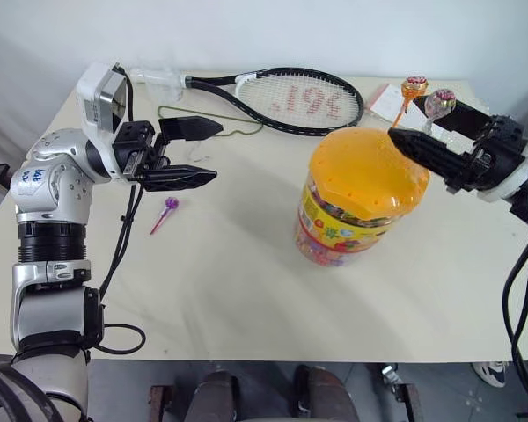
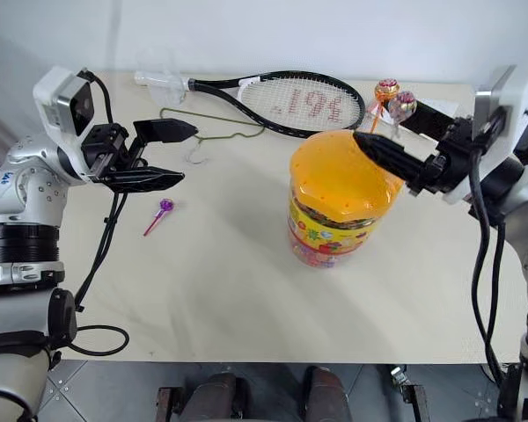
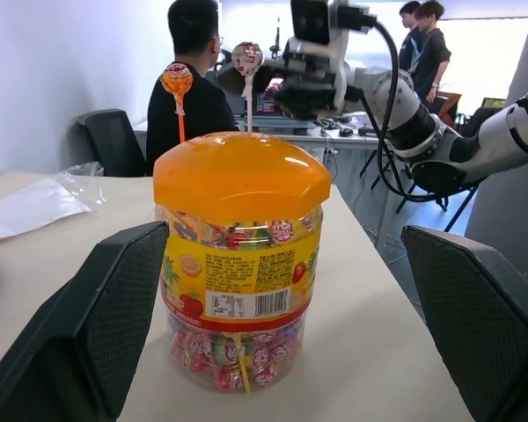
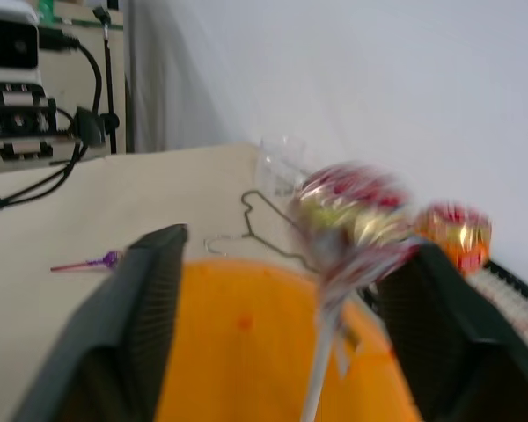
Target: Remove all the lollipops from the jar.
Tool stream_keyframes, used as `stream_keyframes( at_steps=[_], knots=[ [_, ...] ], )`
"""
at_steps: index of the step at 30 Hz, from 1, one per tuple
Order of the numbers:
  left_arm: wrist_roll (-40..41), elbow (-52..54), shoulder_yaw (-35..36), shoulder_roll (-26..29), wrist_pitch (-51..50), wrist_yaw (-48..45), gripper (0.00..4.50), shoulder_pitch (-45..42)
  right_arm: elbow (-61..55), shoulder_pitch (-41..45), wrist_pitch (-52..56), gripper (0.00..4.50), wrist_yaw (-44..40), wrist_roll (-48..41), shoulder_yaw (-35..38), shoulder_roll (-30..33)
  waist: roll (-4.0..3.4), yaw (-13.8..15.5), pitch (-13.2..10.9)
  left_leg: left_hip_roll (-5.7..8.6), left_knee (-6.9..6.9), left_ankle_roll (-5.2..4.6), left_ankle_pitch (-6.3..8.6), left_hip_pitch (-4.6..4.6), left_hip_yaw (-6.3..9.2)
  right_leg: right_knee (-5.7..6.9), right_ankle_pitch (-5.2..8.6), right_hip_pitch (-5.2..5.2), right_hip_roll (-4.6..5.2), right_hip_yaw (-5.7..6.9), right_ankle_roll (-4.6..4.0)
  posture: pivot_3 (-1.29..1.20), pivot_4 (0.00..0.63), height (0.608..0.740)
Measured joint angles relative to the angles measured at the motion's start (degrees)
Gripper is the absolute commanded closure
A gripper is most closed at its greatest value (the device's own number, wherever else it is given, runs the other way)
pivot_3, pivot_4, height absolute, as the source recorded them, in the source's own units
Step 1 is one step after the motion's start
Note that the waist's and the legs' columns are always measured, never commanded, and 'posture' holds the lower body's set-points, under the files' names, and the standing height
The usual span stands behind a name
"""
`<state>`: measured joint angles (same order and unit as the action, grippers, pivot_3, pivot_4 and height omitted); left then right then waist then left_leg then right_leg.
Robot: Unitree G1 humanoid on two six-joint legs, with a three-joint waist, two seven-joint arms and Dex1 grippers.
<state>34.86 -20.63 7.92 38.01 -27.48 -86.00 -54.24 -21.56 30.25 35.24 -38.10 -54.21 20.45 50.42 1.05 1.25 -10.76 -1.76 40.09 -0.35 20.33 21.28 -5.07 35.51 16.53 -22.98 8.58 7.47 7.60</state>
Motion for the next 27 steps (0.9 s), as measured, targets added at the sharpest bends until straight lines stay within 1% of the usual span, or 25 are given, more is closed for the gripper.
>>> stream_keyframes(
  at_steps=[4,6,7,15,20,23,26,27],
  knots=[
    [0.03,0.2,0.05,0.57,0.03,0.01,0.0,1.94,0.0,-0.03,2.26,3.64,-0.04,-0.43,0.01,0.68,0.0,0.09,0.0,0.0,0.0,-0.01,0.0,0.05,-0.01,0.0,0.0,-0.04,0.0,0.01,0.0,0.0,0.15,0.74],
    [0.06,0.51,0.05,0.58,0.1,0.02,0.0,2.06,0.02,-0.01,3.14,4.25,-0.04,-0.42,0.01,0.83,0.0,0.08,0.0,0.0,0.0,-0.01,0.0,0.06,-0.01,0.0,0.0,-0.05,0.0,0.0,0.0,0.0,0.15,0.74],
    [0.09,0.82,0.06,0.58,0.17,0.02,0.0,2.06,0.13,0.19,3.5,4.44,-0.04,-0.39,0.03,0.96,0.0,0.04,0.0,0.0,0.0,-0.01,0.0,0.05,-0.02,0.0,0.0,-0.06,0.0,-0.01,0.0,0.0,0.15,0.74],
    [0.86,1.91,0.0,0.14,0.74,0.03,0.0,2.05,1.9,7.27,3.98,4.44,-0.74,-0.16,0.01,2.46,0.0,-0.18,0.0,0.0,-0.03,0.0,0.0,0.07,-0.11,0.03,0.0,-0.19,0.0,-0.1,0.0,0.0,0.15,0.74],
    [0.85,1.68,-0.24,-0.87,1.43,0.03,0.0,2.01,2.96,13.38,6.21,4.44,1.72,-1.04,0.62,4.89,0.0,0.03,0.0,0.0,-0.03,0.0,0.0,0.24,-0.2,0.1,0.0,-0.45,0.0,-0.2,-0.01,0.0,0.15,0.74],
    [0.85,1.59,-0.42,-0.91,1.43,0.02,0.0,1.93,1.97,12.25,9.14,4.44,2.61,-1.78,3.52,8.46,0.0,0.26,0.0,0.01,-0.03,-0.03,0.02,0.33,-0.21,0.06,-0.01,-0.49,0.01,-0.19,0.0,0.0,0.15,0.74],
    [0.83,1.42,-0.69,-0.82,1.44,0.01,0.0,1.89,1.23,7.8,14.66,4.44,3.64,-2.63,10.27,14.31,0.0,0.28,0.0,0.01,-0.02,-0.07,0.04,0.39,-0.2,0.0,-0.01,-0.49,0.01,-0.16,0.01,0.0,0.15,0.74],
    [0.84,1.5,-0.93,-0.83,1.46,0.01,0.0,1.91,0.69,5.14,16.48,4.44,4.08,-2.39,13.17,15.61,0.01,0.25,0.0,0.01,-0.03,-0.07,0.04,0.38,-0.2,0.0,-0.01,-0.49,0.0,-0.15,0.02,0.0,0.15,0.74]
  ],
)
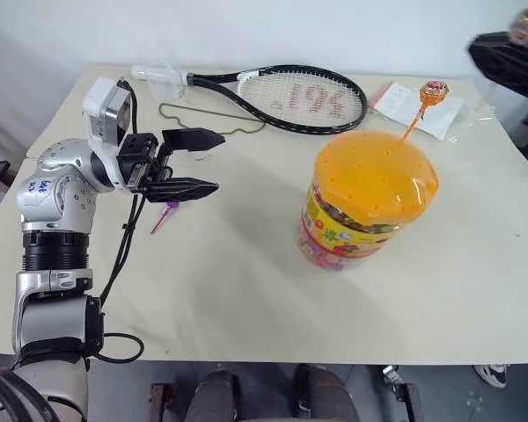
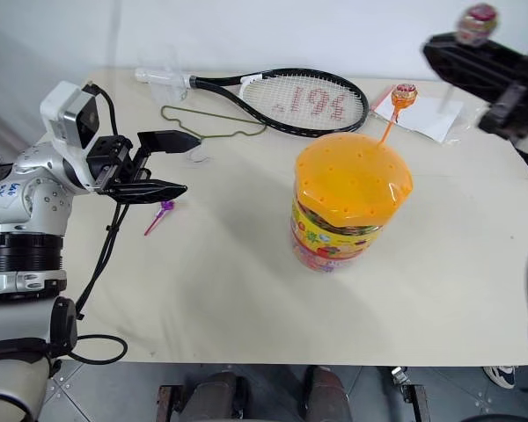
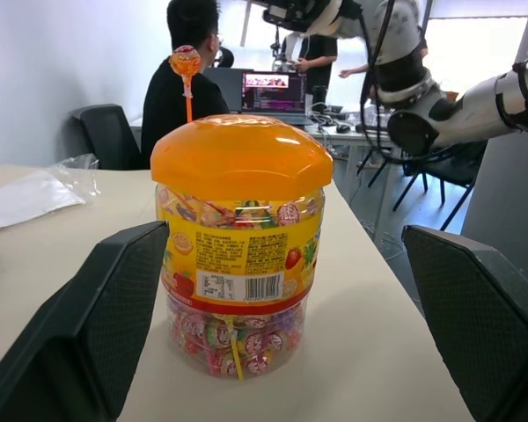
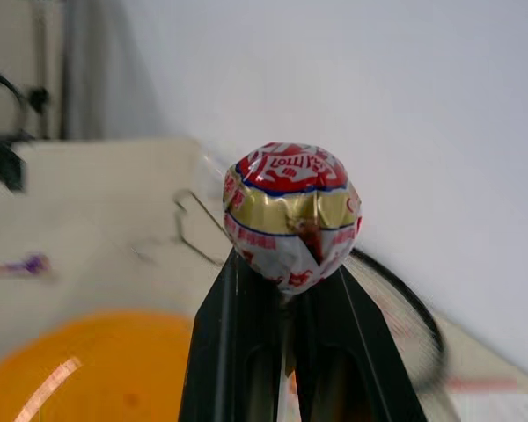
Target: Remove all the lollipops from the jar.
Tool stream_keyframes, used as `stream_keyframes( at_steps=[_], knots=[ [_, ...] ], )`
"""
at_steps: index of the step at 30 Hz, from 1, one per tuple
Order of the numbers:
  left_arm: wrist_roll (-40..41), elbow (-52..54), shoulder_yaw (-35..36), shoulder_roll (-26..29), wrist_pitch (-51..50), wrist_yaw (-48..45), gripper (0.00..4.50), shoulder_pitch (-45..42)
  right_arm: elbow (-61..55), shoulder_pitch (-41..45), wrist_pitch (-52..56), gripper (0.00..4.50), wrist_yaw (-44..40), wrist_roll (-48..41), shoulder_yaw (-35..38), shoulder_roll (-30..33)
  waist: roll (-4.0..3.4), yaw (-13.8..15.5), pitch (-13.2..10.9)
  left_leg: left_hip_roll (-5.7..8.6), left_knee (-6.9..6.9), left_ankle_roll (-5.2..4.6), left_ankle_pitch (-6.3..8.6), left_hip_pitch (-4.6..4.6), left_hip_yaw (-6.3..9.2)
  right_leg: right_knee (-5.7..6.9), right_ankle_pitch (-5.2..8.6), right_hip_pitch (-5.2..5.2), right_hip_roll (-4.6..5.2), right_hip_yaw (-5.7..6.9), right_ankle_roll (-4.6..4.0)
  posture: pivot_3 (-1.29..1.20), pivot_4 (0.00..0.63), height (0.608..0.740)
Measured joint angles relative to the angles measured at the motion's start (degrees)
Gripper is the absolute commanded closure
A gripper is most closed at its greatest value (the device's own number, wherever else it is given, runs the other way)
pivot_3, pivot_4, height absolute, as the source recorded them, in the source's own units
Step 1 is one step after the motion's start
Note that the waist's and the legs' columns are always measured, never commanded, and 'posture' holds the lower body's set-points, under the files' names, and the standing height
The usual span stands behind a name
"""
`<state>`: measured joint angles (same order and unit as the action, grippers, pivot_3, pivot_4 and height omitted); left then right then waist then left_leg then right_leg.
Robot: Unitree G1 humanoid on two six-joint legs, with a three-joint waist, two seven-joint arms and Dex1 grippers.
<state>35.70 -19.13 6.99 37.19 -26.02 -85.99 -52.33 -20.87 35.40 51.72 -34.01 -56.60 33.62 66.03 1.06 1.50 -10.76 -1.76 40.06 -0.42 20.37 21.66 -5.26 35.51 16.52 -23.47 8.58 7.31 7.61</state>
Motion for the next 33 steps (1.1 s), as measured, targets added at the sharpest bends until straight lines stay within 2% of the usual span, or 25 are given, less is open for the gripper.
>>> stream_keyframes(
  at_steps=[2,4,9,12,17,20,23,27,33],
  knots=[
    [0.0,0.13,-0.29,0.14,-0.04,0.0,0.0,0.14,-0.83,-5.46,3.64,4.44,0.55,0.84,4.79,1.14,0.01,-0.05,0.0,0.0,-0.01,0.0,0.0,0.0,-0.01,0.01,0.0,0.0,0.0,-0.01,0.0,0.0,0.15,0.74],
    [0.0,0.43,-0.42,0.68,-0.18,0.01,0.0,0.57,-1.72,-14.62,8.96,4.44,1.18,2.96,9.93,1.4,0.01,-0.05,0.01,0.0,-0.01,0.0,0.0,-0.02,-0.01,0.02,0.0,0.01,0.0,-0.02,0.0,0.0,0.15,0.74],
    [-0.26,0.33,-0.9,2.24,-0.19,0.01,0.0,1.28,-1.58,-30.36,13.02,4.44,2.66,10.11,11.69,-3.57,0.01,-0.12,0.01,0.01,0.0,0.0,0.0,-0.09,-0.07,0.07,-0.01,0.0,0.0,-0.11,0.02,0.0,0.15,0.74],
    [-0.97,0.24,-1.47,3.12,0.22,0.01,0.0,1.28,-1.46,-32.42,12.81,4.44,4.34,12.63,9.32,-6.46,0.0,-0.35,0.01,0.01,-0.01,0.0,0.0,-0.13,-0.09,0.09,-0.01,-0.01,-0.02,-0.16,0.02,0.0,0.15,0.74],
    [-1.29,0.33,-1.56,3.38,0.61,0.03,0.0,1.38,3.66,-33.36,8.37,4.44,6.23,18.28,0.34,-11.85,0.01,-0.33,0.01,0.02,-0.01,0.0,0.0,-0.14,-0.11,0.07,-0.01,0.0,-0.01,-0.18,0.02,0.0,0.15,0.74],
    [-1.28,0.62,-1.55,3.33,0.5,0.04,0.0,1.53,10.39,-31.21,5.56,4.44,6.84,21.76,-5.49,-14.94,-0.03,-0.22,0.0,0.04,0.0,0.0,0.0,-0.13,-0.12,0.08,-0.02,-0.01,0.0,-0.19,0.04,0.0,0.15,0.74],
    [-1.18,1.23,-1.56,3.22,0.33,0.05,0.0,1.53,15.28,-28.09,3.12,4.44,7.22,24.44,-8.15,-15.29,-0.05,-0.31,0.0,0.03,-0.01,0.0,0.0,-0.13,-0.12,0.08,-0.02,-0.01,-0.01,-0.19,0.04,0.0,0.15,0.74],
    [-1.15,2.46,-1.55,3.22,-0.21,0.06,0.0,1.53,17.45,-27.09,1.49,3.35,7.35,26.44,-9.07,-16.54,-0.05,-0.23,0.0,0.02,-0.01,0.01,0.0,-0.12,-0.11,0.07,-0.02,-0.01,-0.01,-0.17,0.04,0.0,0.15,0.74],
    [-1.14,2.62,-1.43,3.22,-0.42,0.06,0.0,1.52,15.2,-28.24,2.45,1.24,8.36,27.27,-9.13,-17.59,-0.05,-0.26,0.0,0.02,-0.01,0.0,0.0,-0.13,-0.12,0.08,-0.02,-0.01,-0.01,-0.18,0.04,0.0,0.15,0.74]
  ],
)
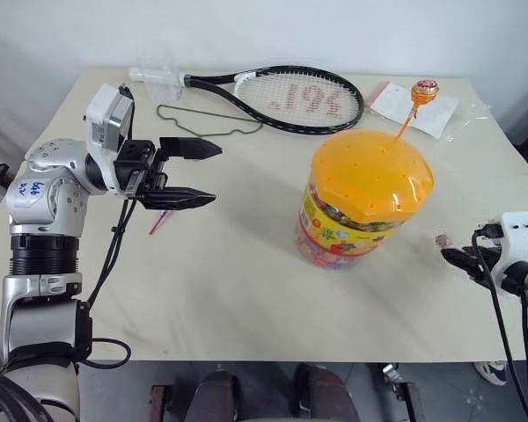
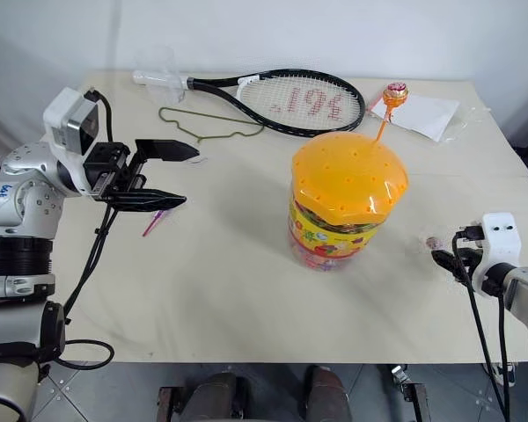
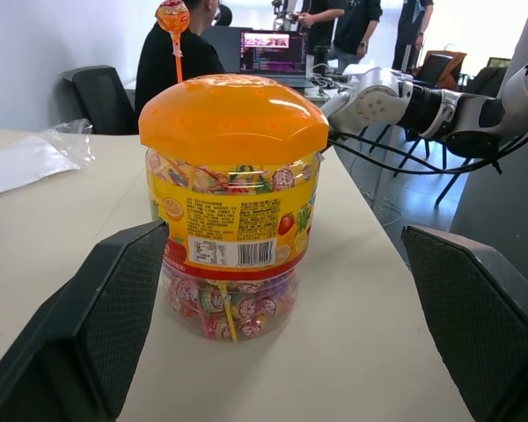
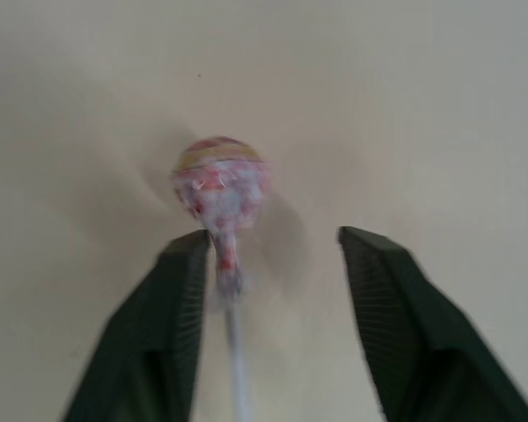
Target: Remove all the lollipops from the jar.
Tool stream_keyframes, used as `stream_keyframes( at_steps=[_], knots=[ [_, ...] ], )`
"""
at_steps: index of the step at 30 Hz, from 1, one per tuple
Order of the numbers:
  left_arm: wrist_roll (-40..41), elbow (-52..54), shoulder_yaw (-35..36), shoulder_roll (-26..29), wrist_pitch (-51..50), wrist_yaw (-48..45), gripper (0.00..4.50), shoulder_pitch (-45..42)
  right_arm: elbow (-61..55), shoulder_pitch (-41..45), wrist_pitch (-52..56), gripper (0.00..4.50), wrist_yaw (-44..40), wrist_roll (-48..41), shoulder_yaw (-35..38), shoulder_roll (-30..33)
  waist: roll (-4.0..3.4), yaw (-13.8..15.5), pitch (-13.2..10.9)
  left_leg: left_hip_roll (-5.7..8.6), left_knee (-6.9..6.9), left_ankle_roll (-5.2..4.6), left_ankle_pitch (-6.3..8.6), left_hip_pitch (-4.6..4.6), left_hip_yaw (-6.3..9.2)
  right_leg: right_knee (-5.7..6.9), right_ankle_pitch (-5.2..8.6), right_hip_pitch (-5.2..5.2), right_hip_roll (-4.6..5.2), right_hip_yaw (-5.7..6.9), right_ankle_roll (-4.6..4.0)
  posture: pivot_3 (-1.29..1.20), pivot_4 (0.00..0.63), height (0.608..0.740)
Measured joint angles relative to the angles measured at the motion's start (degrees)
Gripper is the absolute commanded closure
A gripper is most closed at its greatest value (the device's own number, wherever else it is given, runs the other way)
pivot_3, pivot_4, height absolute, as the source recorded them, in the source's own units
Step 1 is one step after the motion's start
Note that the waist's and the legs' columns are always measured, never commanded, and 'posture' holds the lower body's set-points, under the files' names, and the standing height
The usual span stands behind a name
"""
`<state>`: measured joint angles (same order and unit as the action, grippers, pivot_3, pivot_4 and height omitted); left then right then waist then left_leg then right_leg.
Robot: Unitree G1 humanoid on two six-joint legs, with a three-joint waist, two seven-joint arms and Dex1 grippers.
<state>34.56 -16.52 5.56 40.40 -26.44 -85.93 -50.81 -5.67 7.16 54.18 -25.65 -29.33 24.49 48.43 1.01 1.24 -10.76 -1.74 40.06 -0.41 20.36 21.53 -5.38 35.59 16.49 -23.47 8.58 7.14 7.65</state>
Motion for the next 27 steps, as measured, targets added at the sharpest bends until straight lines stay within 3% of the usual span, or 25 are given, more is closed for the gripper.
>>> stream_keyframes(
  at_steps=[4,10,15,21,27],
  knots=[
    [0.29,-0.41,0.49,-0.38,0.0,0.01,0.0,-0.25,-5.63,-2.41,2.29,0.03,0.61,-0.78,2.46,-0.26,0.0,0.18,0.0,0.0,-0.01,0.0,0.0,0.01,0.02,0.0,0.0,-0.01,0.0,0.01,0.0,0.0,0.15,0.74],
    [1.17,-1.83,1.41,-0.56,-0.06,0.02,0.0,-0.7,-21.79,-3.71,6.66,0.03,-3.27,-8.36,12.77,2.77,0.0,0.11,0.0,0.0,0.0,0.0,0.0,-0.01,0.02,-0.01,-0.01,0.01,0.0,-0.01,-0.01,0.0,0.15,0.74],
    [1.49,-1.86,1.95,-1.16,-0.34,0.02,0.0,-1.21,-23.2,12.48,9.75,0.03,-5.72,-21.68,17.07,7.64,-0.01,-0.34,0.0,-0.03,-0.05,0.0,0.0,-0.08,0.03,-0.01,-0.05,0.01,-0.03,-0.06,-0.04,0.0,0.15,0.74],
    [1.51,-2.13,2.45,-1.43,-0.35,0.03,0.0,-1.47,-14.8,24.87,9.72,0.03,-6.45,-25.46,7.55,8.18,0.03,-0.11,0.01,0.01,-0.01,-0.04,0.02,-0.01,-0.05,-0.09,-0.08,-0.01,-0.02,-0.09,0.02,0.0,0.15,0.74],
    [1.54,-1.8,2.48,-2.45,-0.3,0.23,0.0,-1.42,-1.59,35.12,3.68,0.03,-12.49,-20.02,-6.54,5.58,0.03,-0.41,0.01,0.0,0.0,-0.04,0.02,0.01,-0.08,-0.07,-0.09,-0.04,-0.02,-0.08,0.02,0.0,0.15,0.74]
  ],
)
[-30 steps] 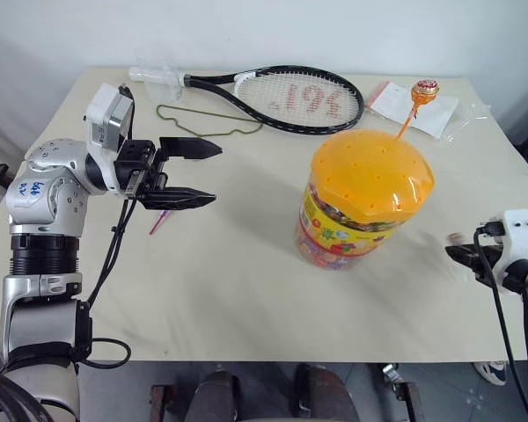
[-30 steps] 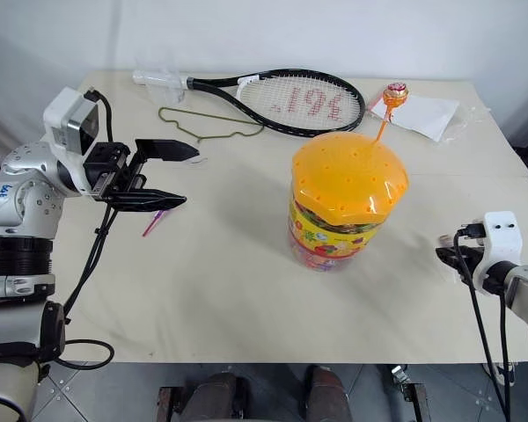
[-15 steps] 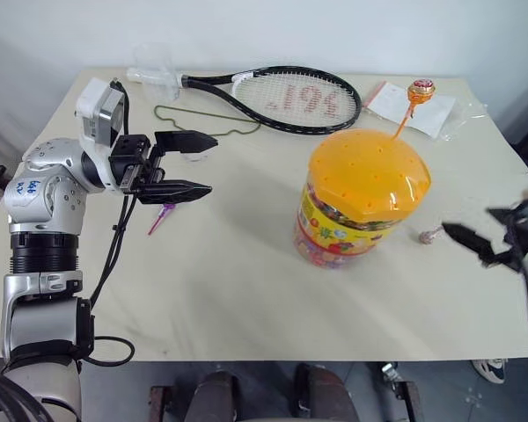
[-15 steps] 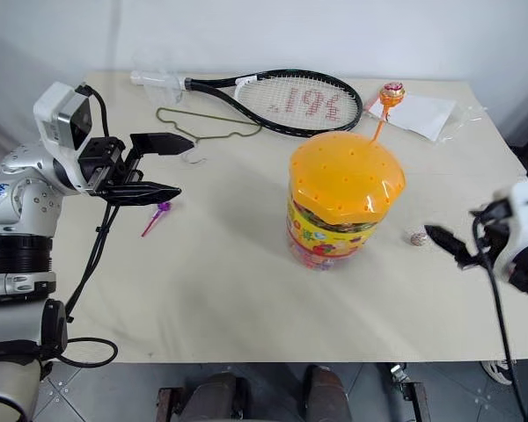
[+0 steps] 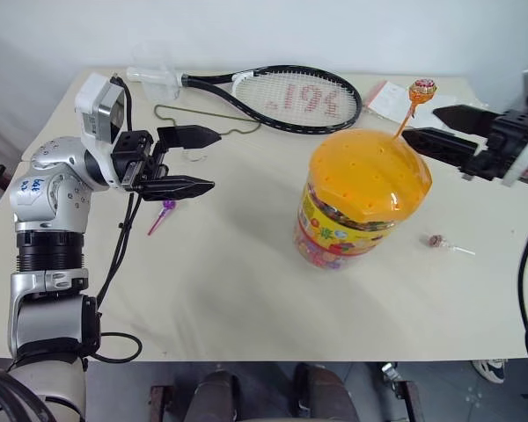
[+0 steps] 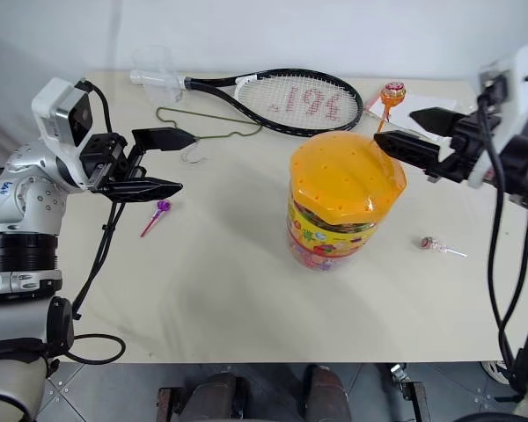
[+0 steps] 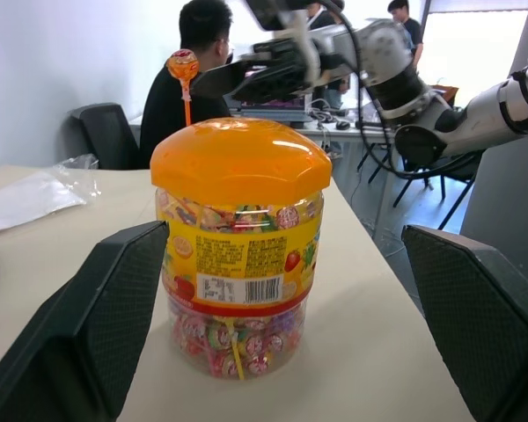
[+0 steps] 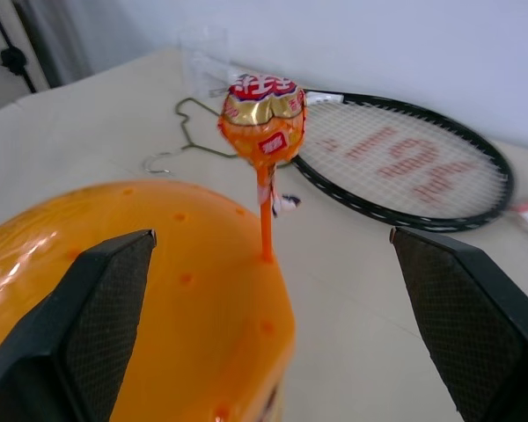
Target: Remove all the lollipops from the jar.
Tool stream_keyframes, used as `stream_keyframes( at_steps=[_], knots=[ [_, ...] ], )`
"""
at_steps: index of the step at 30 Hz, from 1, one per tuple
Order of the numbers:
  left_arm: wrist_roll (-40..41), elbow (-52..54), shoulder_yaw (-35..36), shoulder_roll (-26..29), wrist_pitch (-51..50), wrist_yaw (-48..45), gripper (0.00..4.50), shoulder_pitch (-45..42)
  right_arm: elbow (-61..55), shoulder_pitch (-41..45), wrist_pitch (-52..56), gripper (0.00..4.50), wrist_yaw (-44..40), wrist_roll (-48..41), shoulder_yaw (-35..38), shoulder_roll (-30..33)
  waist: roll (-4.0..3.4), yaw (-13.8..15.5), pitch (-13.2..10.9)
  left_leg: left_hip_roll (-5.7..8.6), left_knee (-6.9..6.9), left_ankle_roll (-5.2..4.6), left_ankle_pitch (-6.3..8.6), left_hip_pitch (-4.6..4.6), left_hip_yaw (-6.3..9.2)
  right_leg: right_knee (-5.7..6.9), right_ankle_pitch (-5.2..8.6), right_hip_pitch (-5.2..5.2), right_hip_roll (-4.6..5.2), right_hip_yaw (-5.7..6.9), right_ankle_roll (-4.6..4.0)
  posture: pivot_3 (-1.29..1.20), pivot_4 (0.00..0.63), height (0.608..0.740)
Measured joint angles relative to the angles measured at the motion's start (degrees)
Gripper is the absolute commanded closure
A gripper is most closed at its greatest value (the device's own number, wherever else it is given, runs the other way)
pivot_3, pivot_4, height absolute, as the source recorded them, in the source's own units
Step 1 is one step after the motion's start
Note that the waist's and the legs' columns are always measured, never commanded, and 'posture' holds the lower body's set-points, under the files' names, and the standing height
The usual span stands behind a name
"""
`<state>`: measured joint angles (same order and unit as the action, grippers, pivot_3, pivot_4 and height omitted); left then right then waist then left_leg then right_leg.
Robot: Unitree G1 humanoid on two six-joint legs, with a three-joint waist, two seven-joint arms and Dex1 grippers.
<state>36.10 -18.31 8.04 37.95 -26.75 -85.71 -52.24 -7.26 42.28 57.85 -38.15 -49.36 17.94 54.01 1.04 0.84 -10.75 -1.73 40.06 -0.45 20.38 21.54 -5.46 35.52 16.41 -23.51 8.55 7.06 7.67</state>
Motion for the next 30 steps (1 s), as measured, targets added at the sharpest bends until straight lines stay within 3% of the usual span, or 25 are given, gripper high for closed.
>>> stream_keyframes(
  at_steps=[3,6,16,18,26,30],
  knots=[
    [0.44,1.79,0.47,-0.25,-0.09,0.73,0.0,0.75,5.51,4.32,-2.88,0.03,-2.2,2.92,-3.67,-2.14,0.0,-0.26,0.0,-0.02,-0.01,0.0,0.0,0.01,-0.02,0.0,0.0,-0.02,-0.01,0.0,0.0,0.0,0.15,0.74],
    [0.99,3.69,0.84,-0.37,-0.7,1.51,0.0,1.89,8.97,7.25,-4.12,0.64,-3.24,4.47,-5.73,-4.37,0.0,-0.86,0.0,-0.02,-0.02,0.0,0.0,0.01,-0.02,0.0,0.0,-0.03,0.0,0.01,0.0,0.0,0.15,0.74],
    [2.56,6.95,2.27,0.51,-2.09,3.3,0.0,4.11,9.46,9.53,-4.01,4.0,-5.06,5.25,-6.38,-5.65,0.0,-0.9,0.0,-0.02,-0.02,0.0,0.0,0.05,0.0,0.0,0.0,-0.06,0.0,0.01,0.0,0.0,0.15,0.74],
    [2.66,6.95,2.25,0.51,-2.09,3.28,0.0,4.1,9.43,10.1,-3.97,4.48,-5.08,5.35,-6.4,-5.65,-0.01,-0.93,0.0,-0.02,-0.02,0.0,0.0,0.05,-0.01,0.0,0.0,-0.07,0.0,0.0,0.0,0.0,0.15,0.74],
    [2.42,5.73,1.8,0.47,-1.67,2.23,0.0,2.51,10.54,17.37,-5.48,4.48,-4.28,7.72,-6.22,-4.56,-0.03,-0.9,-0.01,-0.01,-0.03,0.0,0.0,0.1,-0.03,-0.01,0.0,-0.12,0.01,-0.01,0.0,0.0,0.15,0.74],
    [1.91,4.27,1.32,0.47,-1.34,1.93,0.0,2.01,11.81,18.41,-5.41,4.48,-2.02,9.51,-4.26,-0.91,-0.02,-0.78,-0.01,-0.01,-0.03,0.0,0.0,0.15,-0.02,-0.02,0.0,-0.15,0.01,0.01,0.0,0.0,0.15,0.74]
  ],
)
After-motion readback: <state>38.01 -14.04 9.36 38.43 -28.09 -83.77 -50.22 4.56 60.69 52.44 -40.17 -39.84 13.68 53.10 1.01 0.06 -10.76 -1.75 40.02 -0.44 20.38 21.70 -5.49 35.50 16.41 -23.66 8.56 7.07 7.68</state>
